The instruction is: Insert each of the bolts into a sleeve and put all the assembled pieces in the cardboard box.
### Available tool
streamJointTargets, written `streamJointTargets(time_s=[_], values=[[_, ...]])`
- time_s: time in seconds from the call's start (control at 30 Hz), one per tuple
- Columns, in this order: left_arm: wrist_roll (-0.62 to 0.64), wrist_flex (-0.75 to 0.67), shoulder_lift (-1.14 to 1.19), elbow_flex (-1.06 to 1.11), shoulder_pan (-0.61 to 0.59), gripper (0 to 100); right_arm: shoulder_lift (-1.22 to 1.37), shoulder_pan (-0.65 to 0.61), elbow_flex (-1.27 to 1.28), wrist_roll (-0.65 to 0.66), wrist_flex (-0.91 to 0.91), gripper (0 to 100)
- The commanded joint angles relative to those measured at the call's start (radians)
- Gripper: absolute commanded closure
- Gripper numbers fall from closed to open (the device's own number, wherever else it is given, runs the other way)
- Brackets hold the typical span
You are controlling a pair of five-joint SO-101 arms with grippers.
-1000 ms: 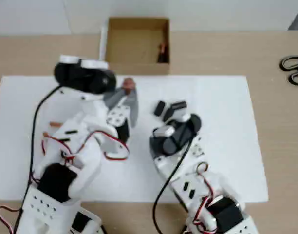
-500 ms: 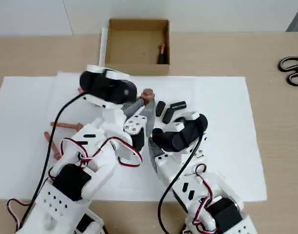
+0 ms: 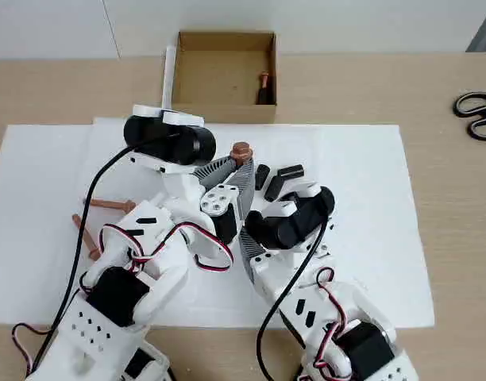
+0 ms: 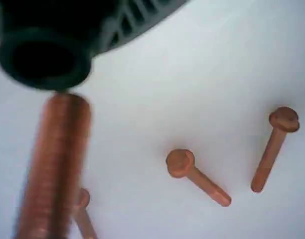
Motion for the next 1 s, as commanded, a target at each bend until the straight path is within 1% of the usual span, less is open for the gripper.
streamJointTargets(time_s=[0.0, 0.2, 0.53, 0.73, 0.97], values=[[0.008, -0.034, -0.011, -0.044, 0.006, 99, -0.008, -0.008, -0.003, -0.011, -0.025, 99.5], [0.008, -0.034, 0.011, -0.045, 0.052, 99, -0.007, -0.008, -0.003, -0.012, -0.025, 99.5], [0.006, -0.025, 0.032, -0.039, 0.054, 99, -0.007, -0.004, -0.003, -0.011, -0.025, 99.5], [0.003, 0.078, 0.031, -0.044, 0.058, 99, -0.007, -0.002, -0.003, -0.008, -0.025, 99.5], [0.002, 0.167, 0.031, -0.045, 0.06, 99, -0.007, -0.002, -0.006, -0.006, -0.025, 99.5]])
